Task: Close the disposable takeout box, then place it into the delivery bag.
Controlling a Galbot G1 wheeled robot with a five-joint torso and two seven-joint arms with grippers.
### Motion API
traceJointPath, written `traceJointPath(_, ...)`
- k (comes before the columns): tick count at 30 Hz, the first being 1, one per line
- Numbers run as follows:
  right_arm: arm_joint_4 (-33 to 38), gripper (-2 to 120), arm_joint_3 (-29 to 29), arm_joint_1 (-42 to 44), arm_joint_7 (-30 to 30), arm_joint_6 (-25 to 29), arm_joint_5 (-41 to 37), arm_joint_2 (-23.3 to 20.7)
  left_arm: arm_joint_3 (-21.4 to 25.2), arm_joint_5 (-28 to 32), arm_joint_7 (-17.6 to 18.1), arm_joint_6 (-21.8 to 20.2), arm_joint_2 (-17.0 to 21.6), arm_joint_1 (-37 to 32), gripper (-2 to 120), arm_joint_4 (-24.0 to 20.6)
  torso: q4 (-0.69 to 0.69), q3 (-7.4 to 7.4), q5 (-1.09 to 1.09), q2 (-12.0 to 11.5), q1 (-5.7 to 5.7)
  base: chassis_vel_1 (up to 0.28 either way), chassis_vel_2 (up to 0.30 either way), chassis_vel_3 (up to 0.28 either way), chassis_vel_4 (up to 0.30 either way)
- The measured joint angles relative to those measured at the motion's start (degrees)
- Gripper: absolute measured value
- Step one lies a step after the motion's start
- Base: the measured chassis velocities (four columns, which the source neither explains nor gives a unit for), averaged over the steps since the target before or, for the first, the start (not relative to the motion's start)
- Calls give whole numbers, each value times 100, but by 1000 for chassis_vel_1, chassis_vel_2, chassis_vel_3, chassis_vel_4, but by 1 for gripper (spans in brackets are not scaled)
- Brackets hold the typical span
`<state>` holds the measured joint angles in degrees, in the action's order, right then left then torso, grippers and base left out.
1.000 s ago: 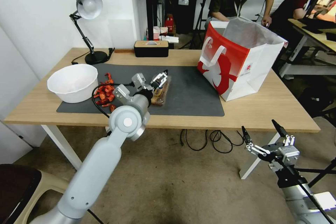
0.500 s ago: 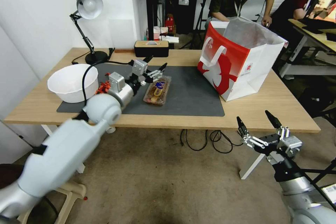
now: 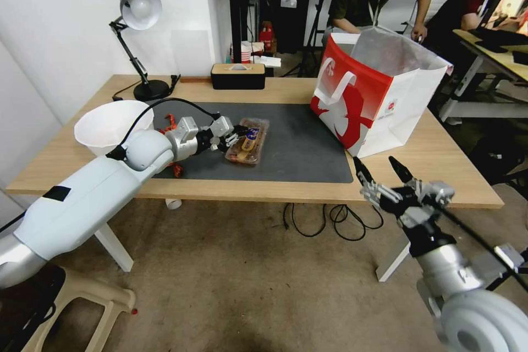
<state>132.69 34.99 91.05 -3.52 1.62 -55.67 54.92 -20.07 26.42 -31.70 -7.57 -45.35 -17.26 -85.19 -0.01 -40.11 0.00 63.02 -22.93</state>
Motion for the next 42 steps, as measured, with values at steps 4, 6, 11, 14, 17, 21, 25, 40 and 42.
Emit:
traceJointPath(4,-240,100,-111,-600,-378,-315,-841,-284,-74,-156,-333,-9,19,58,0,54,2,0,2,0,0,0,0,0,0)
traceJointPath(6,-253,100,-165,-863,-594,-527,-1359,-362,-85,-242,-435,19,4,73,0,124,2,0,-1,0,0,0,0,0,0)
traceJointPath(11,-365,100,-417,-1429,-1013,-962,-2397,-552,-136,-304,-492,75,-2,136,0,291,1,0,0,0,1,0,0,0,0)
traceJointPath(14,-467,100,-526,-1614,-1160,-1067,-2704,-608,-144,-303,-492,92,8,147,0,330,0,0,-1,0,1,0,0,0,0)
traceJointPath(17,-967,100,-816,-2192,-1480,-1287,-3476,-651,-173,-274,-482,110,10,154,0,363,1,0,1,0,1,0,0,0,0)
traceJointPath(21,-1265,100,-1061,-2743,-1714,-1402,-4037,-608,-228,-275,-465,112,-29,195,0,395,1,0,1,0,1,0,0,0,0)
traceJointPath(25,-1408,100,-1273,-3080,-1809,-1540,-4181,-550,-274,-275,-442,112,-62,231,0,436,1,0,0,0,1,0,0,0,0)
traceJointPath(40,-1940,100,-2044,-4051,-1821,-2134,-4586,-486,-391,-221,-399,122,-96,315,0,539,2,0,0,0,1,0,0,0,0)
traceJointPath(42,-2145,100,-2261,-4269,-1820,-2262,-4525,-418,-400,-215,-384,125,-109,318,0,566,1,0,0,0,1,0,0,0,0)
